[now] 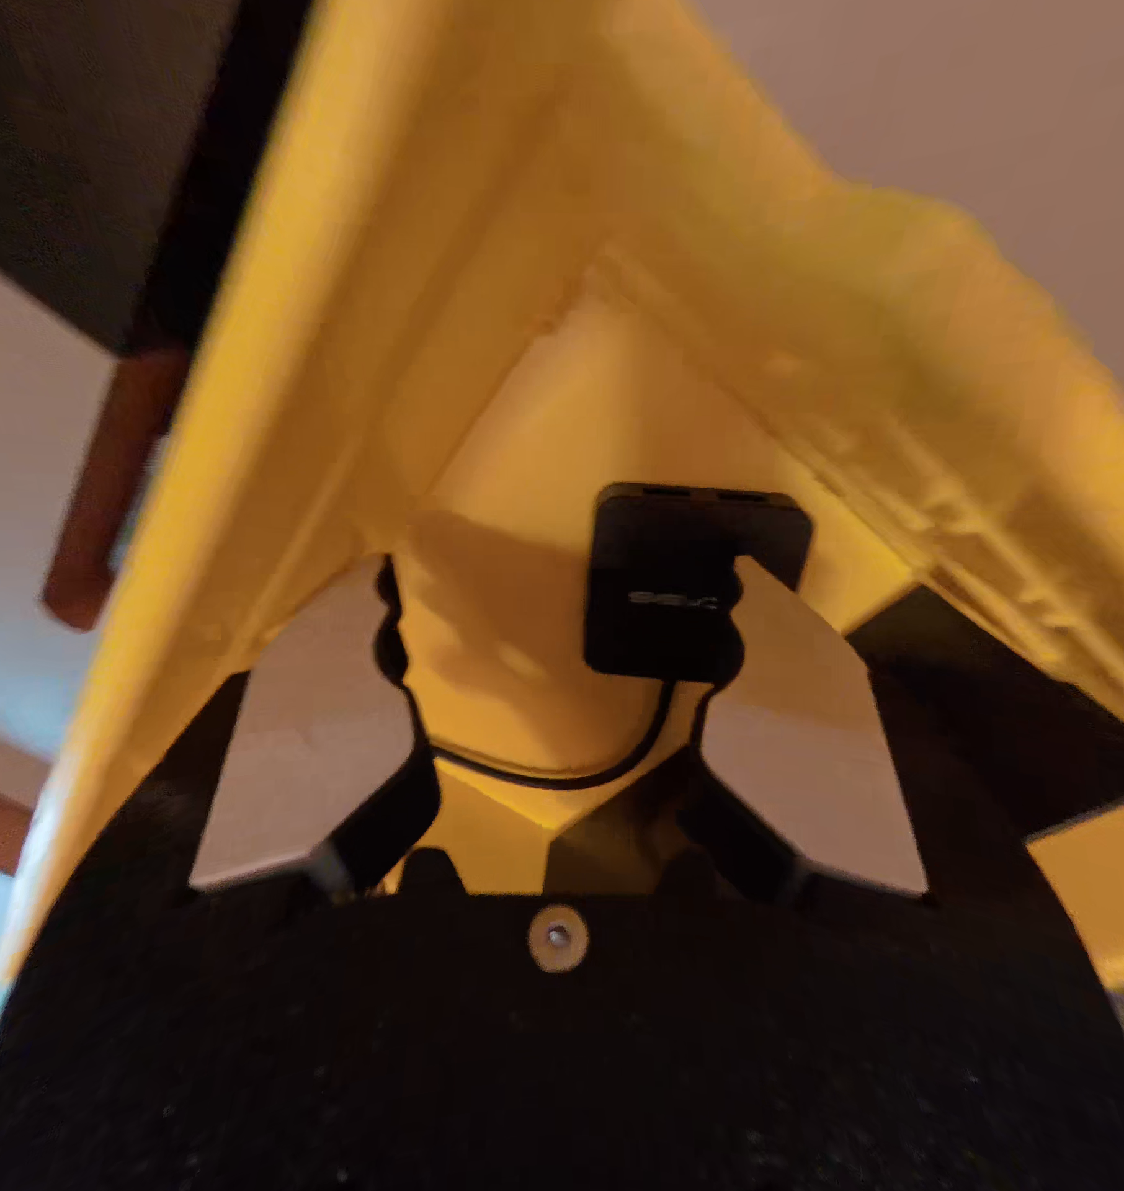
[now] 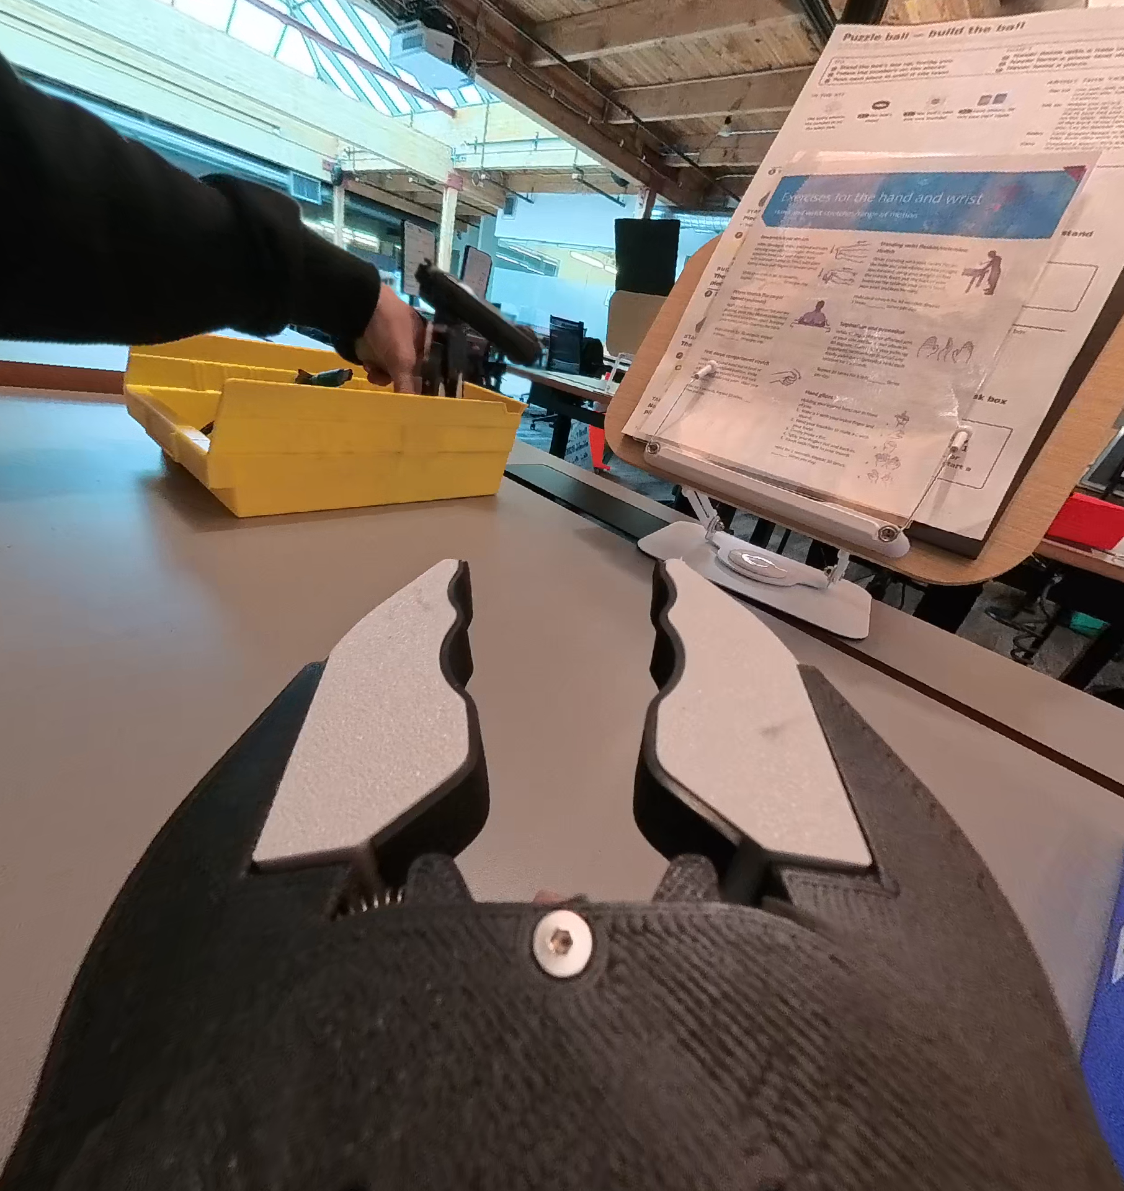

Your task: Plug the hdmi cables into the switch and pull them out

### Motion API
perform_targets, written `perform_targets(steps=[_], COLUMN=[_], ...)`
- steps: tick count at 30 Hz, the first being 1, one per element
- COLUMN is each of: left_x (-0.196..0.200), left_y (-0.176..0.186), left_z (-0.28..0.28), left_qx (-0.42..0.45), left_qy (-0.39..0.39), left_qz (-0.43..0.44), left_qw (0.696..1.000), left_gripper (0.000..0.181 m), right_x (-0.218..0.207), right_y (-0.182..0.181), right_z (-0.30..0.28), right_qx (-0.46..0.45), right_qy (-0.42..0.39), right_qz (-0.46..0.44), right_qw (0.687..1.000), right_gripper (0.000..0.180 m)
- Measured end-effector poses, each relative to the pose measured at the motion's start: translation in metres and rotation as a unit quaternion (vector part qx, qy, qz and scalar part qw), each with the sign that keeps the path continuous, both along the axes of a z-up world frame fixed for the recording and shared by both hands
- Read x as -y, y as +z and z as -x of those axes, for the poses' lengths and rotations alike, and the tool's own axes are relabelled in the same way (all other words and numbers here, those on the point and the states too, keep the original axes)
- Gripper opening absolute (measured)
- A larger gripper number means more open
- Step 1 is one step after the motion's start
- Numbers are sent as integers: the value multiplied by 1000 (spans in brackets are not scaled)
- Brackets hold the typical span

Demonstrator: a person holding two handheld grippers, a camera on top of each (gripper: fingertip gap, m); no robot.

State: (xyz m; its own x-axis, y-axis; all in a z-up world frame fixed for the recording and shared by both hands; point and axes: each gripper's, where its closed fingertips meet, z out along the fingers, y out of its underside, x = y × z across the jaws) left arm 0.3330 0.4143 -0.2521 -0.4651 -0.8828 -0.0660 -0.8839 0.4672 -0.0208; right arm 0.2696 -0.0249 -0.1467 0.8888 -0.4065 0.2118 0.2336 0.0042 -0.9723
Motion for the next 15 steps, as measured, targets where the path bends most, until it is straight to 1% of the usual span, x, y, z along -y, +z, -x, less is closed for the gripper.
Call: perform_targets(steps=[4,6,9,10,13,14,15], left_x=[-25,-26,3,10,22,25,28], left_y=[7,13,19,17,4,-1,-5], left_z=[-2,-2,1,1,10,12,13], left_qx=[41,58,58,50,0,-18,-31], left_qy=[16,17,3,-3,-37,-33,-24], left_qz=[-27,-21,59,66,54,49,44], left_qw=[999,998,997,997,998,998,998], left_gripper=[72,74,81,85,86,90,90], right_x=[-1,-1,-2,-2,-4,-4,-4], right_y=[-1,-1,-1,-2,-3,-3,-3], right_z=[-1,-1,0,1,1,2,2], right_qx=[-1,0,3,3,4,5,7], right_qy=[-1,-1,0,0,3,3,3], right_qz=[2,5,7,9,14,14,14], right_qw=[1000,1000,1000,1000,1000,1000,1000], right_gripper=[52,52,51,51,51,51,51])
